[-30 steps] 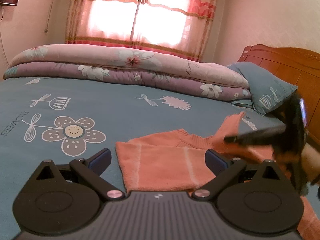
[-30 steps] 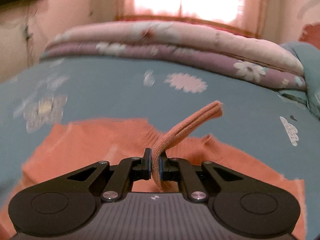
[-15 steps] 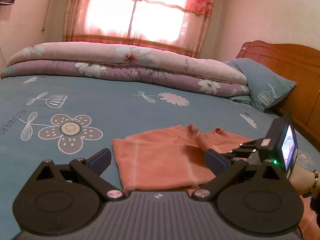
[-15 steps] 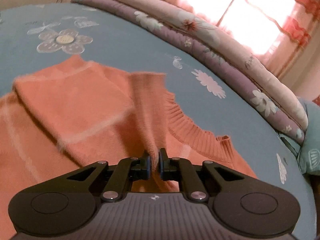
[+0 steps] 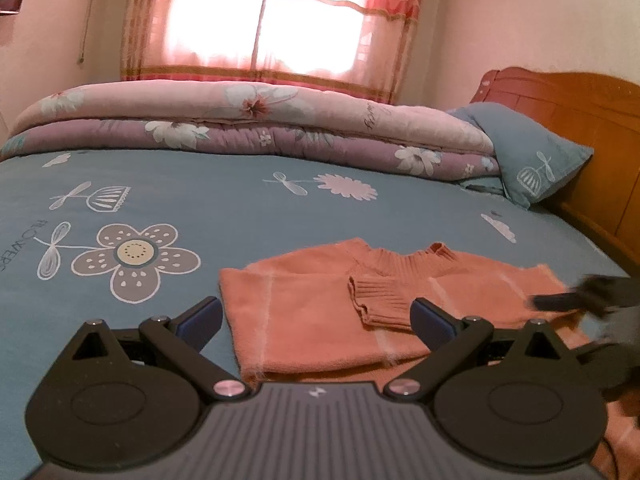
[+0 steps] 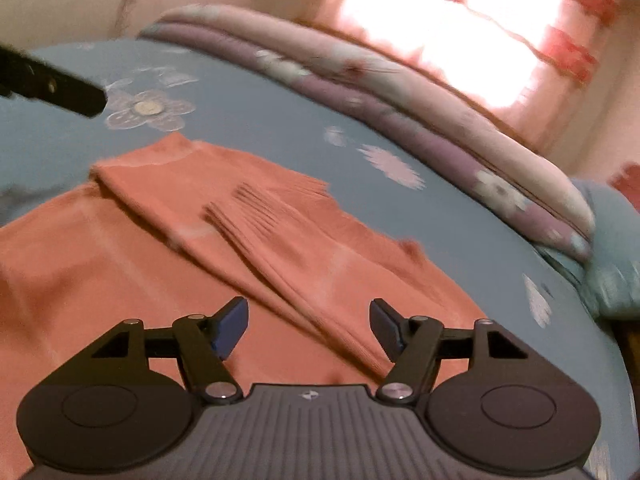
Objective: Fold clothes
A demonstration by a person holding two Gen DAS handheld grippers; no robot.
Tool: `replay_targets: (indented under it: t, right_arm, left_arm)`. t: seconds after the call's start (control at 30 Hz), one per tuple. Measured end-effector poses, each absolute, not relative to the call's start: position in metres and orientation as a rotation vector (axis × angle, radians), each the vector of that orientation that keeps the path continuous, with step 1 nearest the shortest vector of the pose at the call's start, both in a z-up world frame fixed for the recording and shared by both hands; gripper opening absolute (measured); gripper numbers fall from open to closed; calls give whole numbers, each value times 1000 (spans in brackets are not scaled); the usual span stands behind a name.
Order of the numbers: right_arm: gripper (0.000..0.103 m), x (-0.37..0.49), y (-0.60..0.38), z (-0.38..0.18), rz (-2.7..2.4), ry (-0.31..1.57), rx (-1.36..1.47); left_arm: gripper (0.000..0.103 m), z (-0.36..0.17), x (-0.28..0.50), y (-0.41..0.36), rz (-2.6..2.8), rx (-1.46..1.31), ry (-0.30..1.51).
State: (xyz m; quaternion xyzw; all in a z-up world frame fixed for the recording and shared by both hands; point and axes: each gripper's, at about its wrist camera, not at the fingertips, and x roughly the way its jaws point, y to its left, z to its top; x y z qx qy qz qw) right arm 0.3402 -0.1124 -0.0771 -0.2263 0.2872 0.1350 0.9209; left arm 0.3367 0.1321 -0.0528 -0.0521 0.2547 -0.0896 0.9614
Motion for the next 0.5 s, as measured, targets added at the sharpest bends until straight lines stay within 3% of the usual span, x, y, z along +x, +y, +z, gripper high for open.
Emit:
replay_targets:
  t: [0.13,0.3,0.5]
  right_arm:
    - [77,322,-184,-66,99,618,-288]
    - [77,320,-287,-66,17,599,175]
    - [77,321,-301,-103,-139,543,-10]
  left_arm:
    - [100,-60,340,119,-187,-65,533]
    - [100,-77,347,101,-229,-68,551]
    - [100,-110,358,69,-228,88,637]
